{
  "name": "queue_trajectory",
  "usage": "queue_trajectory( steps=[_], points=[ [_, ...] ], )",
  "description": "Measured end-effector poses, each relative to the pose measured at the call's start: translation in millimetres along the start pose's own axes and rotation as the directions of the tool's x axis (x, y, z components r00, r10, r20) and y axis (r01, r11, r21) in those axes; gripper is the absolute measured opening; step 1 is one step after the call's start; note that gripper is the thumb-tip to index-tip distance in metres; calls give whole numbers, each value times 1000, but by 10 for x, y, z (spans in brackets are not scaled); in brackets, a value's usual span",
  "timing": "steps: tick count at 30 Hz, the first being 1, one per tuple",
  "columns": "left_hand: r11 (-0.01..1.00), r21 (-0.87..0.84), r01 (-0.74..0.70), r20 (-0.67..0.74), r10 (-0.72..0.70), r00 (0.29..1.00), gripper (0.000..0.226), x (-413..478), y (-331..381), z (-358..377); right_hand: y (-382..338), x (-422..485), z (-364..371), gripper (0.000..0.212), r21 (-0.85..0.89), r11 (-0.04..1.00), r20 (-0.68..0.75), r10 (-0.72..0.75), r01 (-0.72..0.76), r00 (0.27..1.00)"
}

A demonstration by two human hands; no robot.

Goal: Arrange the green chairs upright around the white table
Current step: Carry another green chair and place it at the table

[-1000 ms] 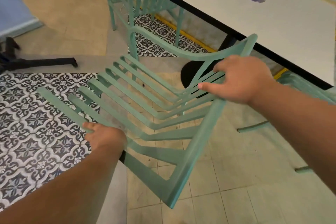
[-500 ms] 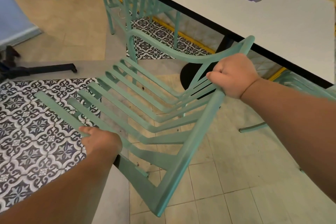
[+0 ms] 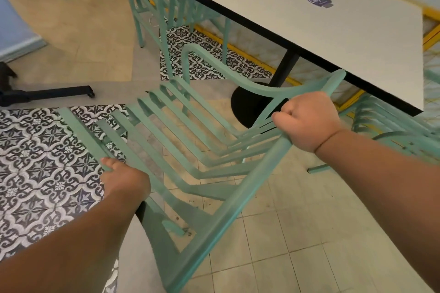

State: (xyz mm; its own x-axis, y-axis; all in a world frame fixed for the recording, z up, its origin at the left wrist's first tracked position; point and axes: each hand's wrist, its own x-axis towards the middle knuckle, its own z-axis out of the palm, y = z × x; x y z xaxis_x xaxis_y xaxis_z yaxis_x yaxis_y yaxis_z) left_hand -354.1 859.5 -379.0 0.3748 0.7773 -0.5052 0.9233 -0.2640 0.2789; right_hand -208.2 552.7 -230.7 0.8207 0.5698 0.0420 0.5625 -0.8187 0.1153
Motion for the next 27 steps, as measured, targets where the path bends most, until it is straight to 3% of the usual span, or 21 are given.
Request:
queue_trajectory(
  steps=[2, 7, 12, 16, 19, 27],
  points=[
    [1000, 1, -15, 2, 15, 1000, 91, 38, -12, -3, -19, -66, 3, 50, 30, 998, -36, 48, -47, 998],
    [997, 37, -63, -6, 63, 998, 91, 138, 3, -65, -95, -195, -7, 46, -66, 994, -13, -91, 90, 996],
    [977, 164, -137, 1, 139, 990, 85, 280, 63, -114, -226, -259, -45, 47, 10, 1000, -12, 5, -5, 1000],
    [985, 106, -139, -11, 141, 990, 87, 370, 103, -156, -328, -340, -52, 49, 67, 993, -51, 98, -94, 994],
    [986, 68, -149, -13, 150, 989, 76, 429, 115, -189, -394, -438, -17, 58, 86, 989, -74, 128, -122, 989],
    [950, 163, -265, 43, 262, 964, 86, 518, 124, -269, -514, -560, -6, 54, 100, 978, -99, 194, -184, 976]
  ],
)
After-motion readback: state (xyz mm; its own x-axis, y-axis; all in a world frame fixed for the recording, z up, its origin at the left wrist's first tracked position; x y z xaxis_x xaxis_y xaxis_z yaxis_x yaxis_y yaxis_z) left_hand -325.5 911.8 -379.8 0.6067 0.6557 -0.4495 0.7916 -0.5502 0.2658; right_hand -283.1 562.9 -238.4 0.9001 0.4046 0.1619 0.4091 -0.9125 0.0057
